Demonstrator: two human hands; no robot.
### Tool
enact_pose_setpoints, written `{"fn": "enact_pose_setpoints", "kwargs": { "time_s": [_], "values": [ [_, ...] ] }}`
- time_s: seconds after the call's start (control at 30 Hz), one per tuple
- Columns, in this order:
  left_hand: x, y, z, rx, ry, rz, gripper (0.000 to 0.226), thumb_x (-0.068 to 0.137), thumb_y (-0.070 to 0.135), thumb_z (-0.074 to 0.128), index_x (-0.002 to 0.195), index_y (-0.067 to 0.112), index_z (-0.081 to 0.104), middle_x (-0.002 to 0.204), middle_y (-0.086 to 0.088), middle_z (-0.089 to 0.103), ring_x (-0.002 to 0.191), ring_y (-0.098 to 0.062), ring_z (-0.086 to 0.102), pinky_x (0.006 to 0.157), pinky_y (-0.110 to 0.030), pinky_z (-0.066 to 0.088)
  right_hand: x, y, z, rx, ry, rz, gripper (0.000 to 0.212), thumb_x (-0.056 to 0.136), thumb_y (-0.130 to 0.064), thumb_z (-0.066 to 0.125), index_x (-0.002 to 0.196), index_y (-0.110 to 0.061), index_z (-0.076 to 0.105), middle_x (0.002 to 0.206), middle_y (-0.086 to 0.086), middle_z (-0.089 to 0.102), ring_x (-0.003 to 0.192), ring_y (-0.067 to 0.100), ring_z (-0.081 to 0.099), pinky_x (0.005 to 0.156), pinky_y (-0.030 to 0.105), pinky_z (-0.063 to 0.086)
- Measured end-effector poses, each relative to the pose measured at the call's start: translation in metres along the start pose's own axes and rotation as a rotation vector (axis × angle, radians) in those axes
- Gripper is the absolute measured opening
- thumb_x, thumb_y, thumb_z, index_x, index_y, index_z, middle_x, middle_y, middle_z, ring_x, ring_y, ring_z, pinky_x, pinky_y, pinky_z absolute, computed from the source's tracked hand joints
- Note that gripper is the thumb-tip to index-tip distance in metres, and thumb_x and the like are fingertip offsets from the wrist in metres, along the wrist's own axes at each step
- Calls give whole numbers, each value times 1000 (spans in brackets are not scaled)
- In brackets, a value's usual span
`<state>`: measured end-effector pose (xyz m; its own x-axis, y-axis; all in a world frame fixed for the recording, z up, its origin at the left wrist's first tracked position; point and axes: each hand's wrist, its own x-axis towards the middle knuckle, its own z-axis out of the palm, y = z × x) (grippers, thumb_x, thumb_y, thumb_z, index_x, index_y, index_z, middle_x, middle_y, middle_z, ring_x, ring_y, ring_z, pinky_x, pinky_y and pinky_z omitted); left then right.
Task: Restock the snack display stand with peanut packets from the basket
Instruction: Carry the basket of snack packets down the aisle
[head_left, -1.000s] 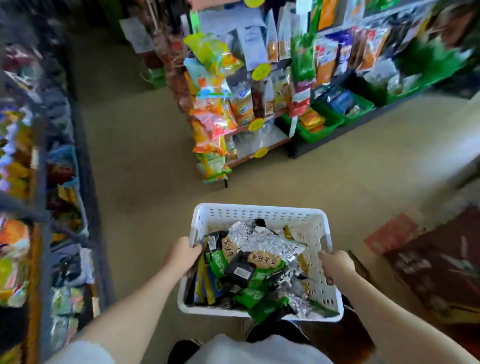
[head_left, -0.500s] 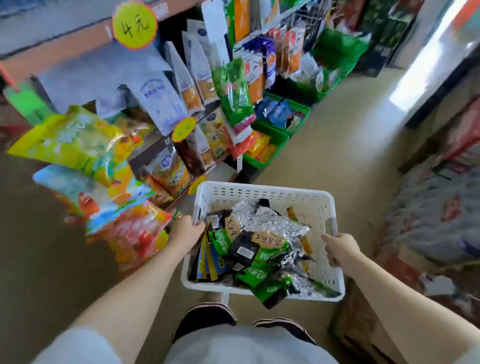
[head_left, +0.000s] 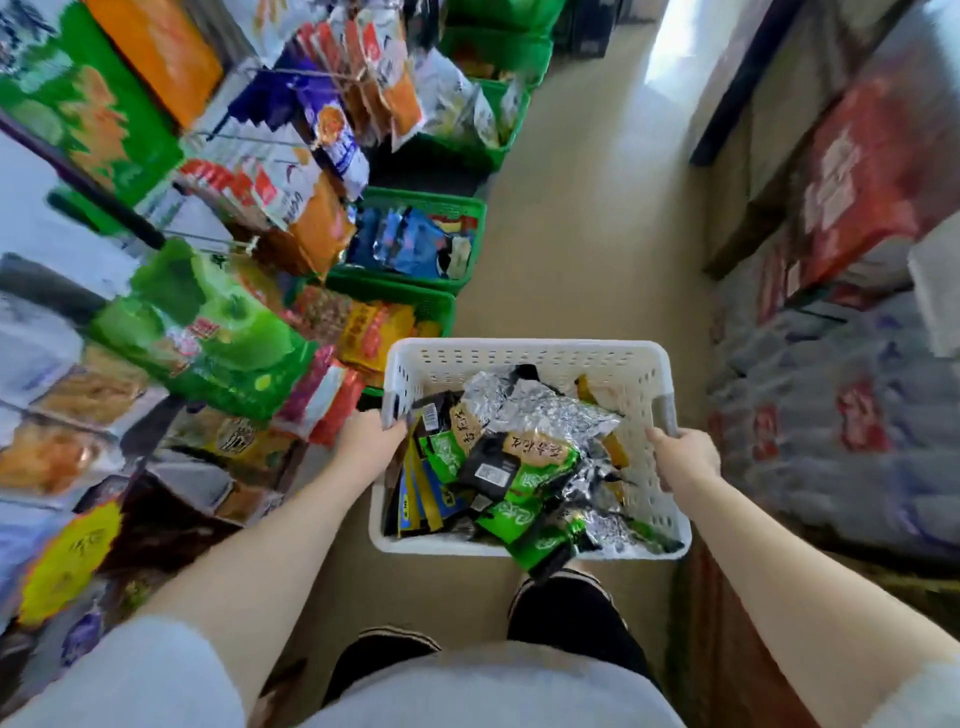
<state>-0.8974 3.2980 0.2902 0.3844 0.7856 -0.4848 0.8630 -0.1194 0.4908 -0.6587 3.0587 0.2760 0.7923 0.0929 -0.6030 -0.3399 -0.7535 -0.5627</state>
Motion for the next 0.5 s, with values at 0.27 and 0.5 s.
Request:
{"fn": "enact_pose_setpoints", "kwargs": {
  "time_s": [0.27,0.5],
  "values": [
    [193,97,74,41,-174,-43,29,92,29,52,94,1,58,90,-16,59,83,-29,55,69,-32,38,178,-53,24,5,10,209,20,93,-27,47,78,-14,51,62,5,46,56,22,43,56,32,35],
    [375,74,209,167,-216,-101,27,94,28,48,92,2,55,94,-16,57,84,-27,50,68,-30,33,368,-6,131,-93,-2,205,18,90,-21,50,90,-7,61,82,14,60,78,29,55,69,39,43]
  ]
}}
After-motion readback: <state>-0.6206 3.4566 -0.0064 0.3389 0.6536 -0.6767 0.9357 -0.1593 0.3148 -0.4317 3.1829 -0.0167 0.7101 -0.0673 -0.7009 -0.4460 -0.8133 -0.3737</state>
